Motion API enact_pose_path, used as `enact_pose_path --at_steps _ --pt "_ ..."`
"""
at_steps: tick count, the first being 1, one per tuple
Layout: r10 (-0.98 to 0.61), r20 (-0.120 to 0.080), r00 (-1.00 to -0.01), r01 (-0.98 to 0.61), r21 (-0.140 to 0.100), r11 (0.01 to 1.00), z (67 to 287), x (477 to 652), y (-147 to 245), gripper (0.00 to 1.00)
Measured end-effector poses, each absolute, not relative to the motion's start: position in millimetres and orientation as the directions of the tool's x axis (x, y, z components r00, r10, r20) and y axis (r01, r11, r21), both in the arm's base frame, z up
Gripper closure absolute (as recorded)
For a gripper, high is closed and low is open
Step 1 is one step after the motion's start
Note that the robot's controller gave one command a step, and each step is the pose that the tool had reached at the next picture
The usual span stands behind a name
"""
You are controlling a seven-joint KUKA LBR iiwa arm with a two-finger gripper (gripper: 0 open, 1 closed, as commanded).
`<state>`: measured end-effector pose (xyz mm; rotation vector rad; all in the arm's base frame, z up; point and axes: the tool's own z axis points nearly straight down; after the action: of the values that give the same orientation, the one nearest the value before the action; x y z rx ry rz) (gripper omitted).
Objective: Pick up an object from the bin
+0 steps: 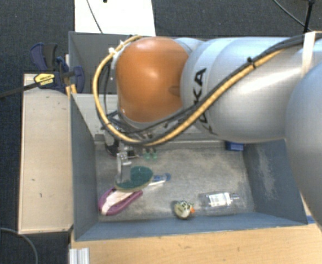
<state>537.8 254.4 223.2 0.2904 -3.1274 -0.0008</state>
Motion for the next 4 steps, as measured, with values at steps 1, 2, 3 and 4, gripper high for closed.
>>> enact_pose_path --at_steps 1,2,3,4 --pt "-0.445 0.004 -0.895 -0.445 0.000 0.895 148 486.5 216 0.00" --pt "-0.411 -0.008 -0.911 -0.411 0.003 0.911 78 502.2 222 0.00" --pt "-0.408 -0.007 -0.913 -0.408 -0.001 0.913 82 502.5 221 1.00" --pt "-0.385 -0.013 -0.923 -0.385 0.001 0.923 207 527.9 236 1.00"
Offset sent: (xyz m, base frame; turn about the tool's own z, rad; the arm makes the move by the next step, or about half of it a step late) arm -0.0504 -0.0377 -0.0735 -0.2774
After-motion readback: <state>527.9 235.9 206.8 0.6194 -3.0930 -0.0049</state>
